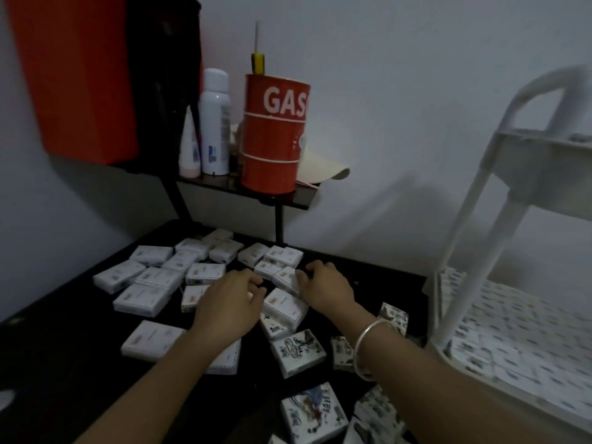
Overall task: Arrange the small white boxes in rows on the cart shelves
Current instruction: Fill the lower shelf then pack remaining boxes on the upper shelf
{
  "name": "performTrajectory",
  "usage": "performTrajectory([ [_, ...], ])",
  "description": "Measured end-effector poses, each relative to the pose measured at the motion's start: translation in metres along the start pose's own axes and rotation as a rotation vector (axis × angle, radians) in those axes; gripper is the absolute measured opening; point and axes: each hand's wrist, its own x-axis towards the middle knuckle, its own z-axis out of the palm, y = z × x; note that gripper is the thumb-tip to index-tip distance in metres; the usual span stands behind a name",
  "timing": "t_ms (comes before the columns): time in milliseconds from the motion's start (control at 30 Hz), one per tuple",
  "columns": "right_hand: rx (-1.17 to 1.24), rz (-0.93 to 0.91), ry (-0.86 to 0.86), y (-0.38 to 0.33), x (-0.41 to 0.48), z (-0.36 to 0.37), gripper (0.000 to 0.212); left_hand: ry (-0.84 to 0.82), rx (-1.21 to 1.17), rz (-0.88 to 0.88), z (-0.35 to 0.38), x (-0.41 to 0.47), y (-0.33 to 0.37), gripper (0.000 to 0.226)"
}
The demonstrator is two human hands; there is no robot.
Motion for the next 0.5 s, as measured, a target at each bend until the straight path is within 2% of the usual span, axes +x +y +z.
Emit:
performTrajectory([
  [100,-0.04,-0.076,-0.056,-0.003,0.014,0.0,0.044,-0.134,0.11,-0.056,0.013,0.005,0.002,0.061],
  [233,-0.104,-0.135,-0.104,-0.006,0.023,-0.005,0.037,-0.142,0.124,-0.028,0.025,0.004,0.004,0.048],
  [367,0.007,-0.143,-0.072,-0.005,0.018,-0.007,0.047,-0.118,0.053,0.008,0.021,0.005,0.005,0.048],
  [433,0.072,-0.188,-0.021,-0.004,0.01,-0.012,0.05,-0.098,-0.031,0.034,0.018,0.004,0.008,0.046],
  [500,0.061,-0.266,0.041,-0.003,-0.001,-0.025,0.055,-0.103,-0.222,0.007,0.016,0.002,0.012,0.041],
])
